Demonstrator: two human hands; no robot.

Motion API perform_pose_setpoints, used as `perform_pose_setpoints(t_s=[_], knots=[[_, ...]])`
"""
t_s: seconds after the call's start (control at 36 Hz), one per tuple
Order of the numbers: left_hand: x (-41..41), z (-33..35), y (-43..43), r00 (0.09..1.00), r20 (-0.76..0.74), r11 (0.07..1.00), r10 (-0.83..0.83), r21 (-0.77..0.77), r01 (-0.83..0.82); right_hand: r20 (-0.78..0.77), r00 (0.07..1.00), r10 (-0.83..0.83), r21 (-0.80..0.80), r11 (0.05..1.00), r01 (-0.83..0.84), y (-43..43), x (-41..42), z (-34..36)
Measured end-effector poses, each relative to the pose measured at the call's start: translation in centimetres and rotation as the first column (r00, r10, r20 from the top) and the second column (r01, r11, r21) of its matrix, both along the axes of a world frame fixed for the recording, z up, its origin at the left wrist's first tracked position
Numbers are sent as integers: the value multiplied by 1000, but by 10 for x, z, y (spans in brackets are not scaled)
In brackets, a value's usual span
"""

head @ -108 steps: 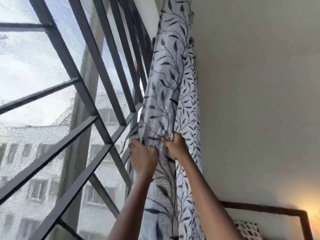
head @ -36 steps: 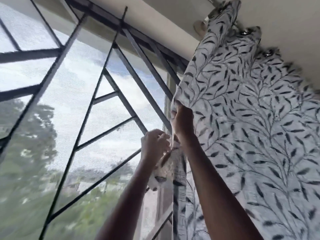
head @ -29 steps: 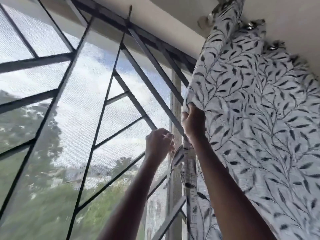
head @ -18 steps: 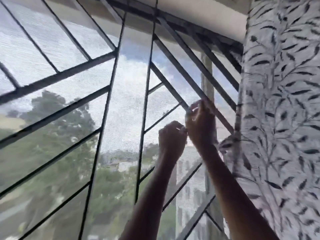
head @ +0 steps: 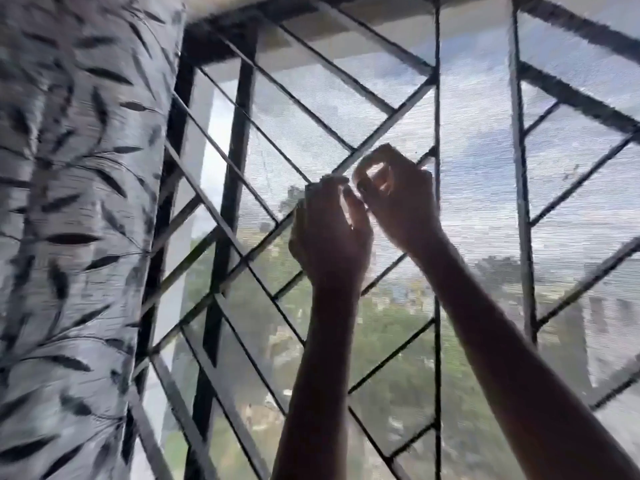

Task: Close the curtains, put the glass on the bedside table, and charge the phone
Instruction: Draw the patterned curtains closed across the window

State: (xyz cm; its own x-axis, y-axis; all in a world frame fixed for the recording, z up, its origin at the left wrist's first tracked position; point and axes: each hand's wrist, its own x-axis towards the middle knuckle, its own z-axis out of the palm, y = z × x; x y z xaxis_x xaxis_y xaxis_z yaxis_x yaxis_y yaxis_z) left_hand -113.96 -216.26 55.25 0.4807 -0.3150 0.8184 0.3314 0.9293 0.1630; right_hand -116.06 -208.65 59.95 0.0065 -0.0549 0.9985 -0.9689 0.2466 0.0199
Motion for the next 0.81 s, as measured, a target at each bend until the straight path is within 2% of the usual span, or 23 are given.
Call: perform_pose_setpoints(t_s=[0.08, 0.14, 0.22, 0.31, 0.36, 0.42, 0.5, 0.64, 0.81], knots=[[14, -2, -46, 977, 60, 969, 204, 131, -210, 50, 998, 45, 98, 994, -50, -44, 8, -5], [24, -6, -73, 946, 101, 915, 307, 243, -323, 64, 991, 120, 138, 982, -128, -73, 13, -11], [46, -15, -105, 875, 121, 814, 469, 324, -482, 95, 989, 115, 219, 967, -133, -115, 18, -18], [69, -20, -134, 840, 126, 775, 528, 333, -537, 121, 987, 106, 329, 934, -141, -153, 24, -28], [84, -20, -155, 820, 190, 724, 540, 391, -568, 142, 982, 126, 358, 918, -170, -171, 30, -36], [96, -20, -178, 825, 257, 684, 503, 466, -562, 189, 969, 160, 372, 901, -221, -184, 34, -41], [106, -20, -208, 889, 308, 699, 339, 551, -457, 227, 958, 175, 393, 883, -255, -195, 41, -45], [102, -29, -223, 903, 365, 807, 225, 449, -382, 305, 924, 231, 388, 856, -343, -216, 42, -48], [95, -38, -215, 884, 448, 825, 133, 445, -349, 366, 868, 335, 287, 847, -447, -224, 45, -38]])
